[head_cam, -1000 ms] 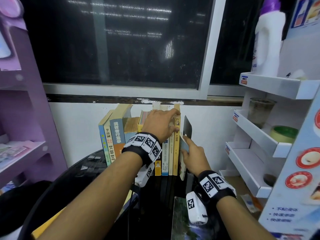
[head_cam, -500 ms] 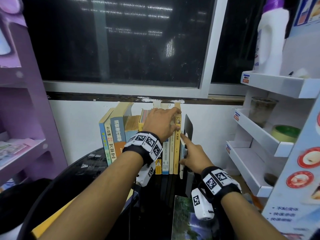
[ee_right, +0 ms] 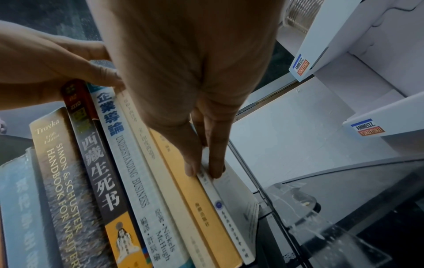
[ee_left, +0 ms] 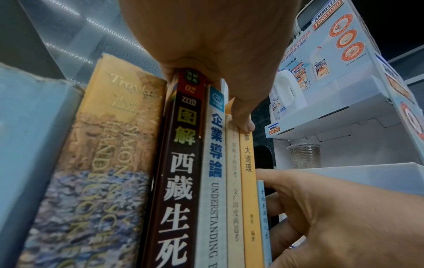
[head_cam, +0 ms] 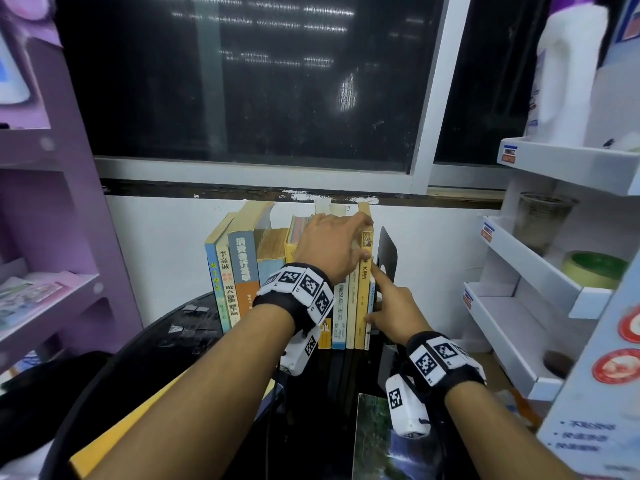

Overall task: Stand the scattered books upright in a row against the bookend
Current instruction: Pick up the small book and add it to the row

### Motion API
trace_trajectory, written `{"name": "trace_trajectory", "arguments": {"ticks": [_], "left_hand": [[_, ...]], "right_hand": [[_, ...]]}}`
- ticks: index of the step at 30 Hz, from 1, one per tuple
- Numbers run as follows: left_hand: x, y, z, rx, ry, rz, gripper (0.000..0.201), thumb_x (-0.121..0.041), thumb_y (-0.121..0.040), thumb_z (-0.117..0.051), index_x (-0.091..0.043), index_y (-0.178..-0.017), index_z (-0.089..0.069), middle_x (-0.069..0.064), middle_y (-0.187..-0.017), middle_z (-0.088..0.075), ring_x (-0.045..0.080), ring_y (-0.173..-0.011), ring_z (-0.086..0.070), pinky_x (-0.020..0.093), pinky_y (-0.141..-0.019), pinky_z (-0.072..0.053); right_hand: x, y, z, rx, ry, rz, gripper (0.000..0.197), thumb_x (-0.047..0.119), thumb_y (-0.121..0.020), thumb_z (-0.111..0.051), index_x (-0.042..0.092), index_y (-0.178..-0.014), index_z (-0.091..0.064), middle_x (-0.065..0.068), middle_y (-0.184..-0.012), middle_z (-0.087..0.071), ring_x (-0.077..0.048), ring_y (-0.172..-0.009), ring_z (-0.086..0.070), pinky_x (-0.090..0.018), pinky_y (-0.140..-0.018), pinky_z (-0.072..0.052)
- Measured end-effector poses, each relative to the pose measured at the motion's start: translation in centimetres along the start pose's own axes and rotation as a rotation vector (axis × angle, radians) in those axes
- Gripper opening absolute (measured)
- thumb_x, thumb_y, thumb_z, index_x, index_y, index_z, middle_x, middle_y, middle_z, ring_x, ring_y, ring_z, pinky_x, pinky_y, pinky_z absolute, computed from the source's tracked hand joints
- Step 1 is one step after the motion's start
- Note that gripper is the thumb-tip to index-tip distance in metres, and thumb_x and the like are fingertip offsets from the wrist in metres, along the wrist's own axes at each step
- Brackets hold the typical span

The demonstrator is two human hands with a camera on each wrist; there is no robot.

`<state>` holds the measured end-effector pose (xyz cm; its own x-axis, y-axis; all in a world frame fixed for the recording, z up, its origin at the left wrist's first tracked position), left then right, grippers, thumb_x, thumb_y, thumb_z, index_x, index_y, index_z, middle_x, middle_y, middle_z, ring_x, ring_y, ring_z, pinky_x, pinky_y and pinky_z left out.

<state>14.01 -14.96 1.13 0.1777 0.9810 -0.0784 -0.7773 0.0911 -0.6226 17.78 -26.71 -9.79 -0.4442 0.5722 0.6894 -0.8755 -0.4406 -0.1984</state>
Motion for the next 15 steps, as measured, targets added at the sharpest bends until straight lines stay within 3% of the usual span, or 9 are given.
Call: {"name": "trace_trajectory", "arguments": {"ticks": [15], "left_hand": [[-0.15,0.24,0.16,-0.007,-0.022,-0.029,0.046,-0.048,-0.087,-0.057,-0.031,-0.128,-0.045,-0.006,-0.125,-0.062,0.020,-0.114,-0.054,0.038,-0.104,-0.031]], "right_hand": [[0.41,0.33,-0.03,0.006,0.036,-0.002,0.088,0.001,-0.089,-0.061,0.037,-0.150,-0.009,-0.006,-0.128,-0.061,-0.021,-0.110,-0.065,-0.036,-0.086,-0.056]]}}
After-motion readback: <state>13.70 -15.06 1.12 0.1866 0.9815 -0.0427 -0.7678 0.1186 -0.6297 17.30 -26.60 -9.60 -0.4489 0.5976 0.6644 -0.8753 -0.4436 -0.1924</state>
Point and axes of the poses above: each hand's wrist, its own y-axis away from the middle knuckle, its own z-axis out of the back of the hand, x = y × z, the point moved 6 cm from there along -y, towards the middle knuckle
